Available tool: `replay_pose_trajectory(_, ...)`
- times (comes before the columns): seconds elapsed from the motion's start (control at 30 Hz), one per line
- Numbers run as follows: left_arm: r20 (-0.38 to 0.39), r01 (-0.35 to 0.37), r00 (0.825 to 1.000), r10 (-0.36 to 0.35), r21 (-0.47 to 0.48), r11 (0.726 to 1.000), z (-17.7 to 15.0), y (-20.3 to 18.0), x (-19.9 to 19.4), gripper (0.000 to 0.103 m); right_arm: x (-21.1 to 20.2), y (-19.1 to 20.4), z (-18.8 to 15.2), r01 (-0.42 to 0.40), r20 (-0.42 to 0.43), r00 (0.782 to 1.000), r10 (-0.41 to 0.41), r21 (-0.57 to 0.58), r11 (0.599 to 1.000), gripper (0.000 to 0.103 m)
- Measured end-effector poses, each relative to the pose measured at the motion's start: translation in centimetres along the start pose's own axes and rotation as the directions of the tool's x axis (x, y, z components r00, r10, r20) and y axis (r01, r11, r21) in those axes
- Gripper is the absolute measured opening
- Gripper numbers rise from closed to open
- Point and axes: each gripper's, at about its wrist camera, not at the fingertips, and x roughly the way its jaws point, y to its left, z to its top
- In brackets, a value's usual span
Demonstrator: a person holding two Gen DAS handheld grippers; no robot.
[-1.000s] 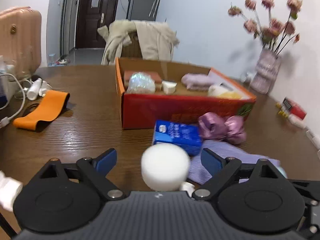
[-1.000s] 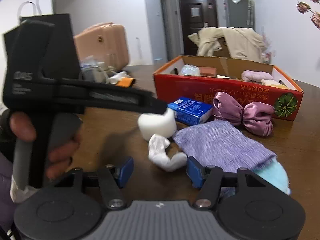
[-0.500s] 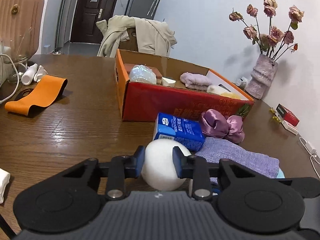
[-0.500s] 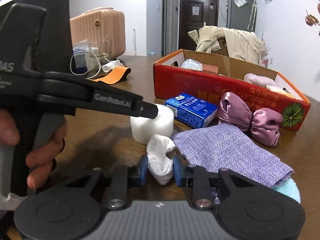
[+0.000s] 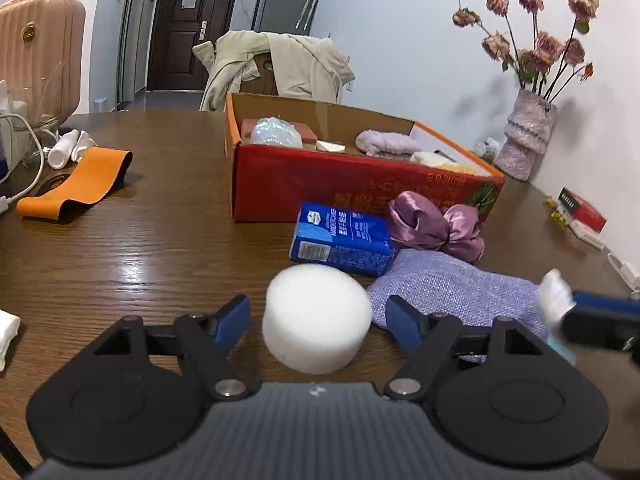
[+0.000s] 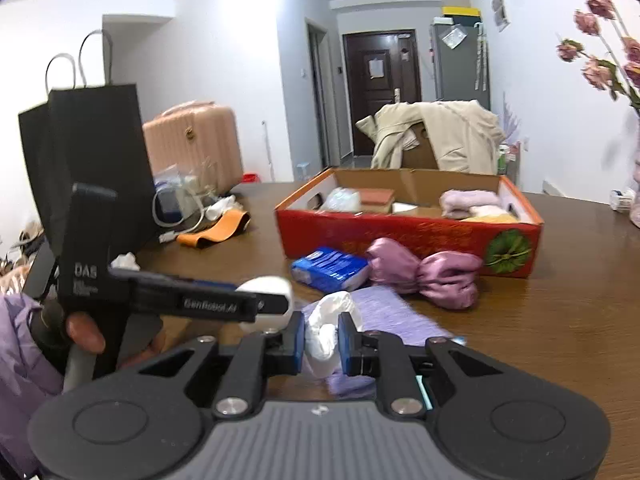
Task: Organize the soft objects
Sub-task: 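Carry the foam cylinder into the box with the left gripper while the right gripper drops the cloth there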
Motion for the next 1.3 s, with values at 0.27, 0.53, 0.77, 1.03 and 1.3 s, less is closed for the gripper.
replay_pose_trajectory(0.27, -0.021, -0.052, 0.998, 0.052, 0.014, 0.999, 0.1, -1.4, -0.6, 0.057, -0.4, -3.5, -0.4, 0.032, 0.014, 0.999, -0.033, 0.053, 0.998, 0.017)
replay_pose_trajectory(0.53, 0.094, 0.067, 0.993, -0.069, 0.025, 0.997, 6.6, -3.3, -1.8, 0.058, 1.7, -8.3, 3.5, 0.051, 0.062, 0.997, -0.053, 0.037, 0.998, 0.017)
replay_pose_trajectory(0.77, -0.027, 0.065, 0.998, -0.064, 0.052, 0.996, 16.1, -3.5, 8.5, 0.058, 12.0, -14.2, 12.6, -0.02, 0.008, 1.0, 0.019, 0.067, 0.998, 0.017)
replay_pose_trajectory(1.03, -0.171, -0.053, 0.984, 0.052, -0.003, 0.999, 18.8, -0.8, 18.6, 0.074, 28.4, -17.3, 18.5, 0.023, -0.157, 0.988, -0.007, 0.098, 0.995, 0.028)
replay_pose_trajectory(1.3, -0.134, 0.011, 0.991, -0.009, 0.02, 1.0, 18.6, -0.5, 16.8, 0.086, 30.8, -17.8, 18.6, 0.057, -0.121, 0.992, -0.034, 0.187, 0.981, 0.059)
